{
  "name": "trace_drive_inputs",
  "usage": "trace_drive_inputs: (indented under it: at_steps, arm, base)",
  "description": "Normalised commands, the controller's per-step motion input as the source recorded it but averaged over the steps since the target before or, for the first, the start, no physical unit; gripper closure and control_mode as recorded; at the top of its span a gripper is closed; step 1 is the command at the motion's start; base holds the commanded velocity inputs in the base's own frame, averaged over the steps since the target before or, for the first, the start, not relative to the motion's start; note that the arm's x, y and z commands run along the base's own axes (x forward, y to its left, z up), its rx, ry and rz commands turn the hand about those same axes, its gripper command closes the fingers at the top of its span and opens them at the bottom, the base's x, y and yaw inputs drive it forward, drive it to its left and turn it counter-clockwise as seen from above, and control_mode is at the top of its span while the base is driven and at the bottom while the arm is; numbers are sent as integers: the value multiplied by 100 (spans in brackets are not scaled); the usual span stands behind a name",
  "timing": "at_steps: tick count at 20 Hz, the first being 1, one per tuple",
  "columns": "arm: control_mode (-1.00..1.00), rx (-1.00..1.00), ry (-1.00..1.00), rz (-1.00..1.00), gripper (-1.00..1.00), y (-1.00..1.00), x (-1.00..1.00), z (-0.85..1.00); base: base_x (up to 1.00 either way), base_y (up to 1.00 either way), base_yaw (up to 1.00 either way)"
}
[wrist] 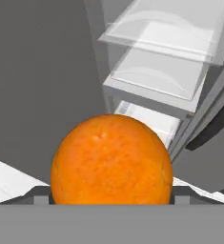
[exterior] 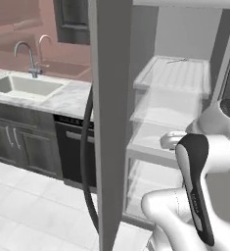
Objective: Pick the orange and banana from the fridge and place them on the plate next to the blender to make a fruit smoothie.
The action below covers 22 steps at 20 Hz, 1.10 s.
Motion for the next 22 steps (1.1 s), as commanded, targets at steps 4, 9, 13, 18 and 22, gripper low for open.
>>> trace_drive_inputs:
  at_steps: [4, 9, 13, 18, 22]
  arm:
    - [100, 0, 0, 0, 100, 0, 0, 0]
    - [100, 0, 0, 0, 100, 0, 0, 0]
    - [100, 0, 0, 0, 100, 0, 0, 0]
    - [100, 0, 0, 0, 100, 0, 0, 0]
    - [100, 0, 0, 0, 100, 0, 0, 0]
  base:
    - [-94, -6, 54]
    - [-83, -15, 54]
    - [-77, 0, 57]
    - [-87, 0, 67]
    - [-80, 0, 73]
